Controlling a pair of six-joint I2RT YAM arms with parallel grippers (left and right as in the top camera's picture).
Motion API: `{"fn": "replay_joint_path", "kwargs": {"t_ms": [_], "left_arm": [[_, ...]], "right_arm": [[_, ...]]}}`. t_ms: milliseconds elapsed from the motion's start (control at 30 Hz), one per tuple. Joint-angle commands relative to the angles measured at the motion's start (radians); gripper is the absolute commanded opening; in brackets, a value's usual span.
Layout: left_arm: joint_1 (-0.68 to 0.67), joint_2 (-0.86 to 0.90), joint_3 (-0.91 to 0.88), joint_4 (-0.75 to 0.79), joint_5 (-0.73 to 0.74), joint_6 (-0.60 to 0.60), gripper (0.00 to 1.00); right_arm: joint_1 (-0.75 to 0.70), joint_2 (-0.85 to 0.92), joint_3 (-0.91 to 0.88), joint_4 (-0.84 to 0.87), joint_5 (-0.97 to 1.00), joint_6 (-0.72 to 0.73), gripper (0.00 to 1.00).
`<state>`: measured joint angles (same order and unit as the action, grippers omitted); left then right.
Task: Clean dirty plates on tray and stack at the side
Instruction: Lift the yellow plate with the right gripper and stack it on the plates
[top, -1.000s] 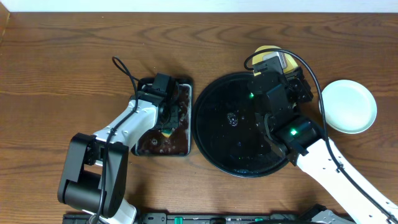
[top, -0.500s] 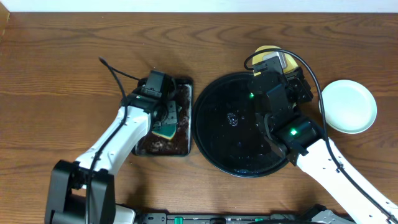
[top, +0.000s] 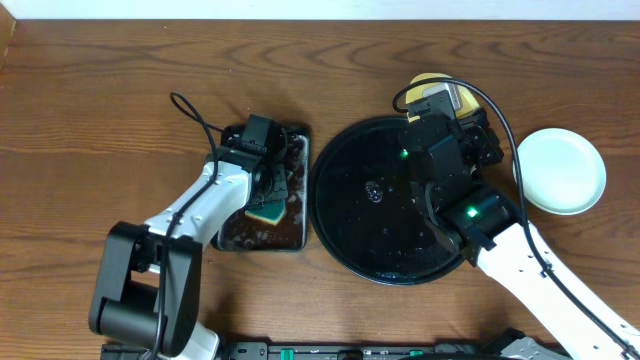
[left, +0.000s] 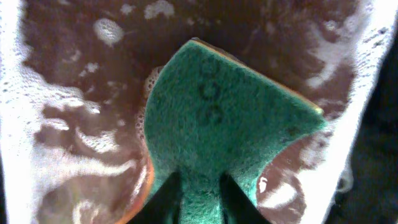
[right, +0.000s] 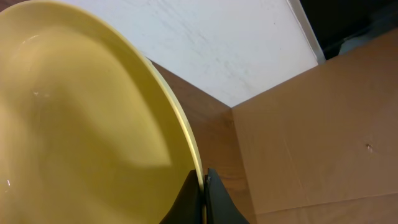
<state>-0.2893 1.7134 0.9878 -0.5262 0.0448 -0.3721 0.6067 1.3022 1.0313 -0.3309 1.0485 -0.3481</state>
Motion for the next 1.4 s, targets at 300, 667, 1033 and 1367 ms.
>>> {"fn": "replay_joint_path", "kwargs": {"t_ms": [300, 667, 1033, 1367], "left_arm": [[0.004, 0.034, 0.000, -0.003, 0.000, 0.013, 0.07], [0.004, -0.037, 0.011, -0.005, -0.001, 0.016, 0.07], [0.004, -0.036, 0.011, -0.011, 0.000, 0.015, 0.08], [0.004, -0.036, 0.000, -0.011, -0.001, 0.016, 0.08]], "right_arm": [[-0.076, -0.016, 0.010, -0.042, -0.022, 0.309, 0.01], [-0.573, -0.016, 0.010, -0.290, -0.619, 0.801, 0.01], [-1.072, 0.052, -0.003, -0.357, -0.956, 0.947, 0.01], [-1.231, 0.261, -0.003, -0.270, -1.061, 0.967, 0.01]]}}
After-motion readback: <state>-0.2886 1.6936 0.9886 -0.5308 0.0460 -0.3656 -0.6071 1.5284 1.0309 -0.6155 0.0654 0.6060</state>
